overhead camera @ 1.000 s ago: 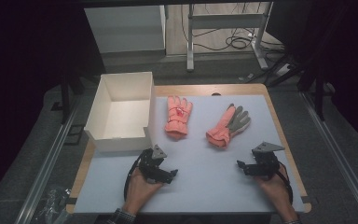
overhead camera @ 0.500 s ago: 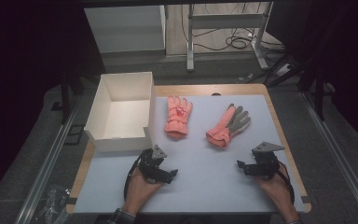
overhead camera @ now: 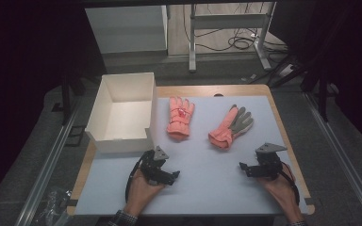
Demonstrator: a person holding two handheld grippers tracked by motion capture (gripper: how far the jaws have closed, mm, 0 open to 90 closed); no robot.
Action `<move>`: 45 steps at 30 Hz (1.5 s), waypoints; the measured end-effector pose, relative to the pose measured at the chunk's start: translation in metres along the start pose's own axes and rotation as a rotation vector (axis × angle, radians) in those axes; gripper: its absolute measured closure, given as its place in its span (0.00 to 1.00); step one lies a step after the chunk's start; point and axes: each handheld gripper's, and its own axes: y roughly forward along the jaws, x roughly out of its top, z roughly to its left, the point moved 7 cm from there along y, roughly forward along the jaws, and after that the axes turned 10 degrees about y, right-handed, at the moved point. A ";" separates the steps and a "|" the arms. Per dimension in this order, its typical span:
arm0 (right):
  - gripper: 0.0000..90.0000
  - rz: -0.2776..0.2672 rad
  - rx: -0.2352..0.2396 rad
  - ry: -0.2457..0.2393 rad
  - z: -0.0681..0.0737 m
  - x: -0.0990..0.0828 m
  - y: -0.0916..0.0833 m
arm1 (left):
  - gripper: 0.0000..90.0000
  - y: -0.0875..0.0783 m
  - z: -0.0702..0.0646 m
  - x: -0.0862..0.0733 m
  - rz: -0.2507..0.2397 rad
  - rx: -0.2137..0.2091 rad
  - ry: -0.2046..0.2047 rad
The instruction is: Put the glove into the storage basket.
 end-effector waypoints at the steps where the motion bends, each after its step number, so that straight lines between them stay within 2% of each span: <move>1: 0.16 0.004 -0.002 0.001 0.000 0.000 0.000 | 0.01 0.000 0.000 0.000 0.000 0.000 0.002; 18: 0.18 -0.006 0.027 0.025 0.004 0.020 0.000 | 0.01 0.000 0.000 0.000 -0.001 0.000 -0.004; 28: 0.18 -0.009 0.044 0.041 0.004 0.036 0.006 | 0.01 0.000 0.000 0.000 -0.001 -0.001 -0.005; 38: 0.19 0.004 0.040 0.020 0.002 0.052 0.014 | 0.01 0.000 0.000 0.000 -0.001 0.000 -0.002; 45: 0.23 -0.027 0.028 0.020 -0.005 0.073 0.017 | 0.01 0.000 0.000 0.000 -0.003 0.001 -0.002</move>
